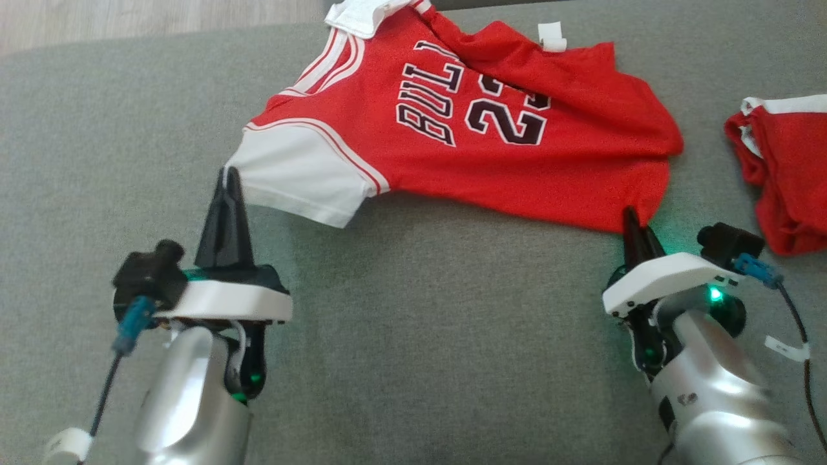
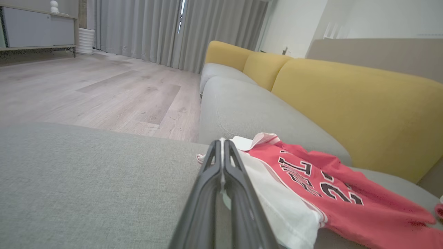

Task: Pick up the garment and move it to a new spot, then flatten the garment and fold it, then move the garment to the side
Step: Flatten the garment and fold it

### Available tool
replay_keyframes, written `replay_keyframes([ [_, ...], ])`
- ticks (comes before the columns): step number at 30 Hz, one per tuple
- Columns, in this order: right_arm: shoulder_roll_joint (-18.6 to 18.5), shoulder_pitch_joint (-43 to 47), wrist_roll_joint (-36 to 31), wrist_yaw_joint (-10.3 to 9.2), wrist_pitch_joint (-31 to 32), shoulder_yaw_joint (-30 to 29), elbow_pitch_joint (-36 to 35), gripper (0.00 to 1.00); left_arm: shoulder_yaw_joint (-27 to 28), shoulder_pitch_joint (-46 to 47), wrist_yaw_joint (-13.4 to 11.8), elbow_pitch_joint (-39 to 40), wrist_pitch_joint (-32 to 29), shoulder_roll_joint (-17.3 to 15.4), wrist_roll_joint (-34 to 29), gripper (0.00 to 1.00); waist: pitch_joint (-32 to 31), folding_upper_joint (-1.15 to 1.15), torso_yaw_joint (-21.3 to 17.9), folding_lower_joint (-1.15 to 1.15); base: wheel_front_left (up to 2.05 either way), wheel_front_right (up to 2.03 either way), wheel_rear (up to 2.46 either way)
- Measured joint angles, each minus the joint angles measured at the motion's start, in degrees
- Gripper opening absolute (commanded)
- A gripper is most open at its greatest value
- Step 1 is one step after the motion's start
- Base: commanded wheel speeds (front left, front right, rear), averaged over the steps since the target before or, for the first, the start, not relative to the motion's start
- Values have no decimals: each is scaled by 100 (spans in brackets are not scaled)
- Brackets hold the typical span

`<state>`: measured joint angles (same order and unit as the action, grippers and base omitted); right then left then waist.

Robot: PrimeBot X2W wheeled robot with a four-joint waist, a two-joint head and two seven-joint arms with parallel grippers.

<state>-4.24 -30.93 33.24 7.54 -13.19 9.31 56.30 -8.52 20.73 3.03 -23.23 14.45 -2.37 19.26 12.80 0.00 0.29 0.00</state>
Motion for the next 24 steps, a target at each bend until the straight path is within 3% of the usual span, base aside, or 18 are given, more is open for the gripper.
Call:
replay_keyframes([
  [5, 63, 18, -11, -1, -63, 142, -469, 0, 157, -16, 57, 245, 0, 3, 498, 0, -166, 0, -102, 0, 0, 0, 0],
  [9, 70, 9, -356, -1, -104, -5, -1450, 0, 301, -16, 133, 749, 0, 14, 971, 0, -346, 0, -217, 0, 0, 0, 0],
  [14, -222, -29, -861, 0, -116, -83, -2942, 0, 434, 131, 175, 1648, 3, 19, 1440, 0, -572, 0, -360, 0, 0, 0, 0],
  [20, -704, -191, -1080, 0, 523, -77, -4811, 0, 495, 797, 35, 3045, 1, 34, 1555, 0, -905, 0, -501, 0, 0, 0, 0],
  [24, -759, -88, -1062, 0, 981, -132, -5681, 0, 488, 792, -267, 3797, -318, 37, 2040, 0, -1097, 0, -572, -1, 0, 0, 0],
])
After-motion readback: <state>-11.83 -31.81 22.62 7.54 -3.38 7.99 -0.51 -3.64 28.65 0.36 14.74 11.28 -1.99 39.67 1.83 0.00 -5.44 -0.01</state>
